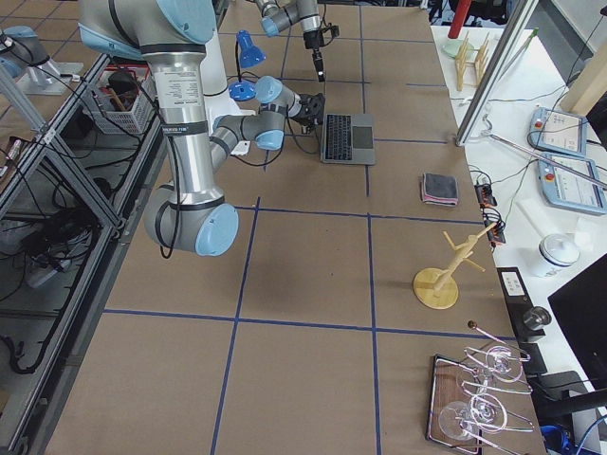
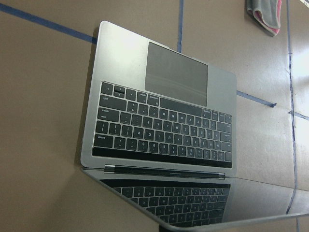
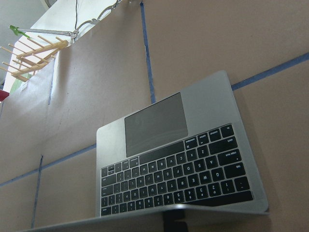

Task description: Close laptop

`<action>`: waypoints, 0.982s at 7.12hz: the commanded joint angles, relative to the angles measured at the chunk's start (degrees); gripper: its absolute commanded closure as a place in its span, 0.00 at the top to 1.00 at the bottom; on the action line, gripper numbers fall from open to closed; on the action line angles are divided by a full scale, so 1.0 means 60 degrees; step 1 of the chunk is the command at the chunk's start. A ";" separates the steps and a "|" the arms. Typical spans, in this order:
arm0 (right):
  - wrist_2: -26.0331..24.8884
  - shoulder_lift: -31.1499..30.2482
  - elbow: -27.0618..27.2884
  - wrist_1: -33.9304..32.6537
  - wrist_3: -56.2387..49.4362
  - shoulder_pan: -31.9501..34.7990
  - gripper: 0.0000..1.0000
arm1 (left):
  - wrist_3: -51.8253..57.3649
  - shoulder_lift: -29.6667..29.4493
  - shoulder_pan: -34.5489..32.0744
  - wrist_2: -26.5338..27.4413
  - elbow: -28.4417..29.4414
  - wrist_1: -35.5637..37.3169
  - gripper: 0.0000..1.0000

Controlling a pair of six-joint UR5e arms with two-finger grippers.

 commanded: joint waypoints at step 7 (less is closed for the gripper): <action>0.0848 0.1980 -0.1831 -0.1468 -0.0073 0.1269 0.01 | 0.0000 -0.0847 -0.0637 -0.0005 0.1343 0.0091 0.00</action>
